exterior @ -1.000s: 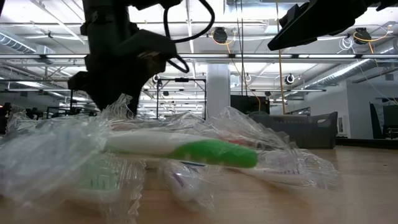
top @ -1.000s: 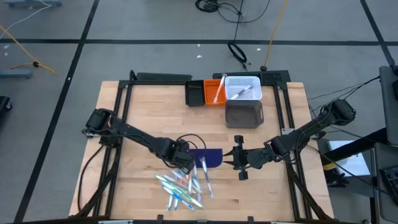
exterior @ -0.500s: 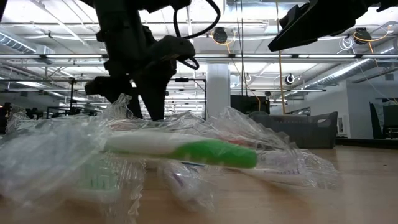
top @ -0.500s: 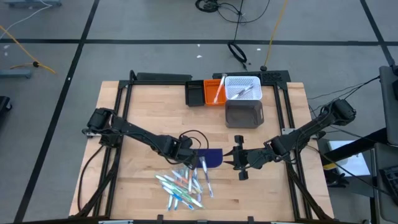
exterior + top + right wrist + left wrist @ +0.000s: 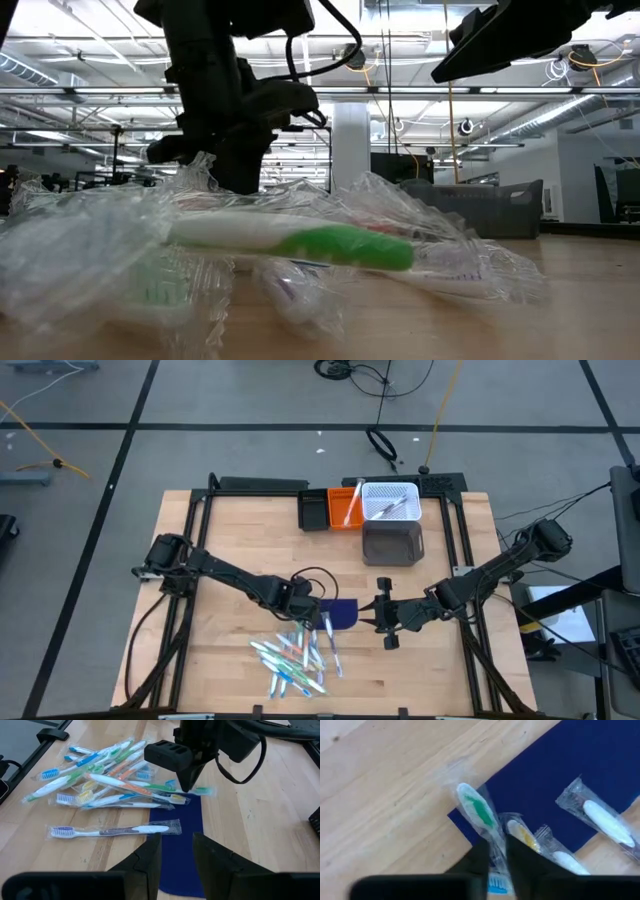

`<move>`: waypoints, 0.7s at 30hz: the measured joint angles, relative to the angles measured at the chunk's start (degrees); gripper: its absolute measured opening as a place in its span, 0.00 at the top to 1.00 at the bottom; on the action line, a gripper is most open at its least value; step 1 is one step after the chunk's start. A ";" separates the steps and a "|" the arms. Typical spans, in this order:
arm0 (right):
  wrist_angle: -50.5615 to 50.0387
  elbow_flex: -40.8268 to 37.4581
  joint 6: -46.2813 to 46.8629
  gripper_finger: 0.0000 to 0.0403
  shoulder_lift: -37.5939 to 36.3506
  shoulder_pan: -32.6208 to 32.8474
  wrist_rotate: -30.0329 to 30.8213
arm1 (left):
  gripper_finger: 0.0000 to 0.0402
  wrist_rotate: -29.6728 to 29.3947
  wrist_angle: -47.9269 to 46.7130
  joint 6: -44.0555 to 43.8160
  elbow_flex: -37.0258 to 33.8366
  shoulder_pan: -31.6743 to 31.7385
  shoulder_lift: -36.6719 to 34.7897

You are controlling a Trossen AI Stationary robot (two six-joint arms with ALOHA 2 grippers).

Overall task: Pick & Place Toothbrushes
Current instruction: Put the green toothbrush into the gray bin

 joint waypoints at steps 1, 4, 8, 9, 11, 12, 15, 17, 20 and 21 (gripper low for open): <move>-0.01 0.00 0.00 0.75 0.01 0.01 0.01 | 0.95 0.00 -0.08 0.55 0.00 0.02 0.00; -0.02 0.00 0.00 0.75 0.02 0.00 0.00 | 0.98 -0.20 -0.10 1.28 0.00 0.02 -0.01; 0.09 0.00 0.00 0.75 0.02 -0.04 0.02 | 0.99 -0.64 -0.31 3.48 0.00 -0.14 -1.47; 0.39 0.00 0.01 0.75 0.02 -0.13 0.00 | 1.00 -1.12 -0.41 4.37 0.08 -0.17 -2.37; 0.93 0.00 0.02 0.75 0.01 -0.23 0.04 | 1.00 -2.65 -0.40 5.57 0.11 -0.40 -4.52; 1.25 0.00 0.02 0.75 0.02 -0.42 0.01 | 1.00 -3.97 -0.36 6.41 0.11 -0.54 -5.80; 3.75 0.00 0.04 0.75 0.52 -1.40 -0.07 | 1.00 -10.37 -0.04 9.86 0.14 -1.49 -10.20; 5.89 0.00 0.02 0.75 0.93 -2.28 -0.13 | 1.00 -15.15 2.13 14.22 0.17 -2.34 -12.88; 9.86 0.00 -0.47 0.75 2.38 -4.47 -0.21 | 1.00 -20.19 7.43 21.84 0.17 -3.70 -15.34; 11.08 -0.01 -0.88 0.75 2.80 -5.28 -0.23 | 1.00 -21.05 9.81 24.69 0.19 -4.09 -15.80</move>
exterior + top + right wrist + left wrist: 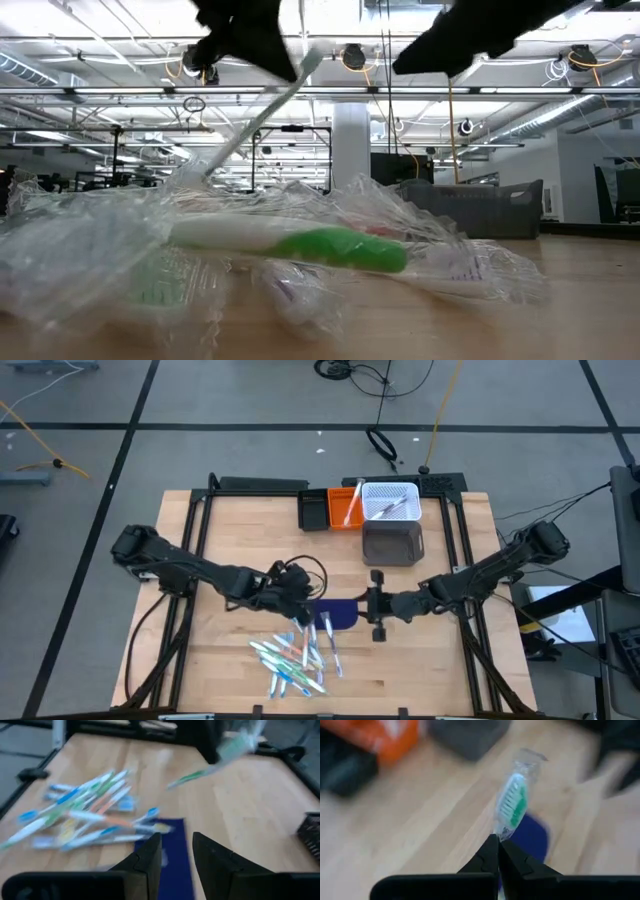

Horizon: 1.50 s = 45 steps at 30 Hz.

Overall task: Pick & Place Toothbrushes
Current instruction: Put the green toothbrush into the gray bin

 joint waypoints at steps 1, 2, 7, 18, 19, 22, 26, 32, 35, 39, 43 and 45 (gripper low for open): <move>2.11 -0.05 -0.32 0.75 0.46 -0.79 0.02 | 1.00 -0.36 2.06 2.63 0.05 -0.29 -0.31; 4.40 -0.03 -0.50 0.75 0.90 -1.79 -0.42 | 1.00 -0.51 3.92 5.28 0.05 -0.48 -0.49; 11.55 -0.03 -1.33 0.75 1.42 -5.85 -7.51 | 1.00 -1.55 8.20 13.05 0.05 -0.48 -0.50; 16.71 -0.05 -1.92 0.75 2.38 -10.47 -8.97 | 1.00 -2.56 12.64 20.59 0.05 -0.12 -0.44; 16.99 -0.05 -1.90 0.75 2.36 -10.79 -8.97 | 1.00 -2.60 13.10 21.13 0.05 -0.11 -0.44; 19.35 0.01 -1.86 0.75 2.20 -11.62 -12.26 | 1.00 -2.78 14.62 22.68 0.05 -0.11 -0.44; 21.86 0.01 -3.02 0.75 2.29 -12.01 -14.82 | 1.00 -2.76 15.02 22.94 0.05 0.28 0.16; 22.84 0.01 -4.14 0.82 2.27 -12.20 -14.79 | 1.00 -2.34 15.19 22.73 -0.01 0.46 1.06; 22.38 0.01 -5.58 0.94 2.24 -12.22 -14.65 | 1.00 -1.89 15.21 22.69 -0.04 0.60 1.02; 21.49 0.01 -6.25 0.96 2.23 -12.16 -14.48 | 1.00 -1.70 15.05 22.54 -0.04 1.09 1.01; 20.96 0.08 -6.67 0.96 2.23 -12.14 -14.50 | 0.99 -1.77 15.04 23.31 -0.04 1.25 1.01; 20.77 0.08 -7.31 0.96 2.23 -12.14 -14.43 | 0.97 -2.03 15.00 23.45 -0.04 1.29 1.01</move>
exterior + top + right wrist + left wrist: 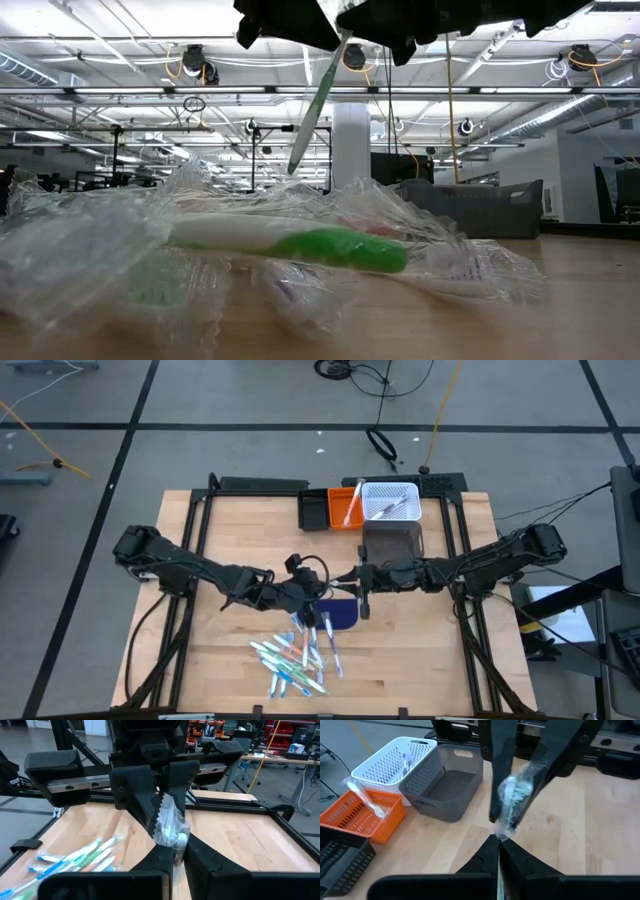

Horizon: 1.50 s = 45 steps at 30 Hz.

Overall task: Pick & Place Toothbrushes
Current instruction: Put the green toothbrush into the gray bin

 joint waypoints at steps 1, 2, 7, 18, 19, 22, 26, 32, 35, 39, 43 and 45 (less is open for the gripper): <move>-0.08 0.00 -0.37 0.96 -0.01 0.00 0.12 | 0.96 -0.19 0.00 0.26 0.00 0.06 0.00; -0.34 0.00 -0.58 0.96 -0.16 0.01 0.53 | 0.94 -0.38 0.00 1.08 0.00 0.04 0.00; -5.47 -0.03 -1.12 0.96 -2.64 0.07 2.75 | 0.88 -1.49 0.13 4.94 0.00 0.07 -0.55; -20.41 -0.11 -2.07 0.96 -12.80 0.09 13.90 | 0.85 -1.57 -1.53 7.06 0.02 1.24 -0.52; -22.30 -0.11 -1.95 0.96 -14.01 0.09 15.50 | 0.85 -1.54 -1.55 7.09 0.02 1.26 -0.52; -26.46 -0.15 -1.92 0.96 -17.45 0.06 19.81 | 0.84 -1.43 -1.68 7.11 0.02 1.26 -0.52; -29.33 -1.28 -1.88 0.96 -23.27 -0.30 24.28 | 0.84 -1.32 -1.69 7.63 0.02 1.26 -0.50; -32.65 -6.07 1.45 0.96 -32.54 -3.67 26.81 | 0.84 -1.32 -1.66 8.32 0.02 1.28 -0.50; -33.57 -8.72 3.64 0.96 -35.99 -6.91 26.68 | 0.84 -1.28 -1.64 8.53 0.02 1.42 -0.50; -33.31 -11.58 6.63 0.96 -38.70 -11.89 23.10 | 0.84 -1.21 -1.57 8.51 0.02 2.16 -0.50; -33.58 -14.33 9.34 0.96 -38.95 -17.37 17.78 | 0.84 -1.19 -1.57 8.09 0.02 2.92 -0.48; -32.22 -15.46 11.31 0.96 -38.78 -20.17 14.29 | 0.84 -1.12 -1.60 8.07 0.02 3.22 -0.48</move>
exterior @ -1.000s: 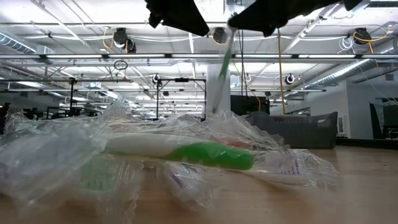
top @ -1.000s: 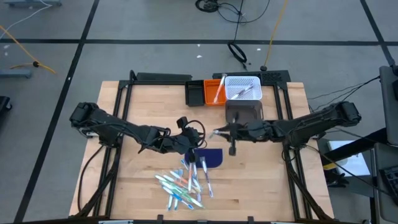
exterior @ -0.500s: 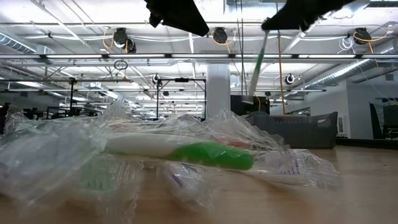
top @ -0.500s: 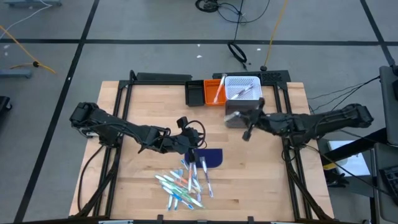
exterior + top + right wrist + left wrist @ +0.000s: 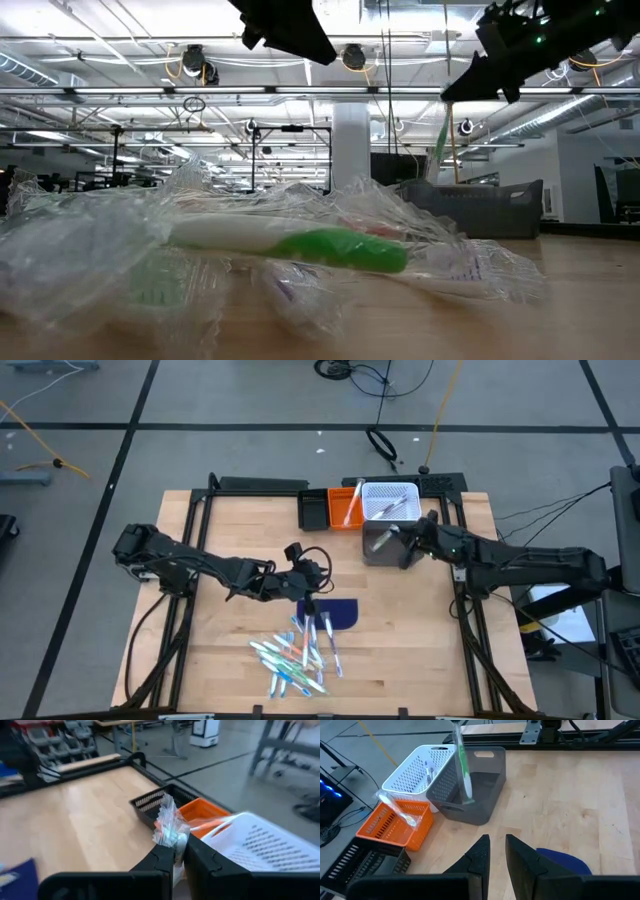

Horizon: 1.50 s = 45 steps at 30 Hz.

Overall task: Pick & Place Toothbrushes
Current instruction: Put the green toothbrush into the gray bin, then put the orange toothbrush into the orange bin

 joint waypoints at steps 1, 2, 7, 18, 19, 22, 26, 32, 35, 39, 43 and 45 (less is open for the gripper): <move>1.25 -0.70 0.54 0.96 0.20 -1.32 -2.39 | 0.84 0.00 0.00 0.00 0.00 0.16 0.00; 2.17 -1.42 1.02 0.96 0.41 -2.47 -4.84 | 0.84 0.00 0.00 0.00 0.00 0.28 0.00; 4.70 -4.08 2.92 0.96 1.49 -7.13 -10.60 | 0.84 0.11 0.06 -0.02 0.00 0.60 0.00; 11.84 -10.08 6.36 0.96 1.73 -11.81 -15.71 | 0.84 0.33 0.04 -0.07 0.00 0.80 0.00; 12.17 -10.39 6.38 0.96 1.70 -12.22 -16.33 | 0.84 0.33 0.05 -0.07 0.00 0.80 0.00; 12.41 -11.25 6.99 0.96 1.69 -13.22 -17.31 | 0.84 0.35 0.06 -0.09 0.00 0.80 0.00; 12.14 -12.01 6.18 0.84 1.69 -14.34 -16.38 | 0.84 0.35 0.34 -0.09 0.00 0.80 0.00; 11.60 -12.23 4.17 0.58 1.75 -15.29 -10.26 | 0.84 0.35 0.39 -0.11 0.00 0.80 0.00; 11.63 -12.23 2.47 0.48 1.75 -16.37 -6.87 | 0.84 0.35 0.39 -0.11 0.00 0.80 0.00; 11.73 -12.23 1.79 0.39 1.73 -17.90 -5.65 | 0.84 0.35 0.34 -0.09 0.00 0.80 0.00; 11.95 -12.19 1.79 0.36 1.54 -18.43 -5.73 | 0.84 0.35 -0.82 -0.09 0.00 0.80 0.00; 11.95 -11.66 1.79 0.36 1.08 -18.38 -5.93 | 0.84 0.42 -1.76 -0.84 0.00 0.80 0.00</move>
